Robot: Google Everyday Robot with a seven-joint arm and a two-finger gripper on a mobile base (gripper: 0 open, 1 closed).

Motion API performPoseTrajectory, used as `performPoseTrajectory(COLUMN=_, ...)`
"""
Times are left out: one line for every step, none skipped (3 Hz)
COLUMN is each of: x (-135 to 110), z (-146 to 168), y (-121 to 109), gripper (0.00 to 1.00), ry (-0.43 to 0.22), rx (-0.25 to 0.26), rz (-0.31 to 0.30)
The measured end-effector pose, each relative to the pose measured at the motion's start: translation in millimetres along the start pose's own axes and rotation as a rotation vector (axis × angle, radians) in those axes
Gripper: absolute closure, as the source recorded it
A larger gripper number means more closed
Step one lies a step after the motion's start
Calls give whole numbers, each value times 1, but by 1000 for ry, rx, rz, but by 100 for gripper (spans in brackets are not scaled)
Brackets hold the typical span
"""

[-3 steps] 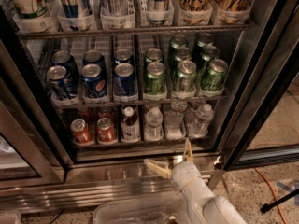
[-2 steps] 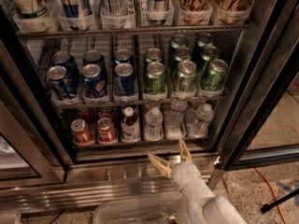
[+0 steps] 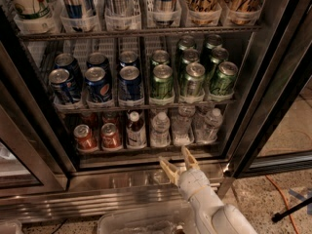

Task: Pick water bottle from bottom shelf of fridge

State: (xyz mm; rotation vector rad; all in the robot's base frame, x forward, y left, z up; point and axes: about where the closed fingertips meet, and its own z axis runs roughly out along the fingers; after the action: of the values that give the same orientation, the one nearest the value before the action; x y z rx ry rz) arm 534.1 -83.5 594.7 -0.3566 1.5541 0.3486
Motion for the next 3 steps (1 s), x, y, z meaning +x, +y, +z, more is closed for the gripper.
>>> performPoseTrajectory(x=0, z=1, y=0, gripper=26, ry=1, rx=-2, rz=-2)
performPoseTrajectory(x=0, z=8, y=1, gripper=27, ry=4, rx=-14, rz=-10)
performPoseTrajectory(x=0, z=18, y=3, gripper=28, ry=8, rx=-30, rz=-22)
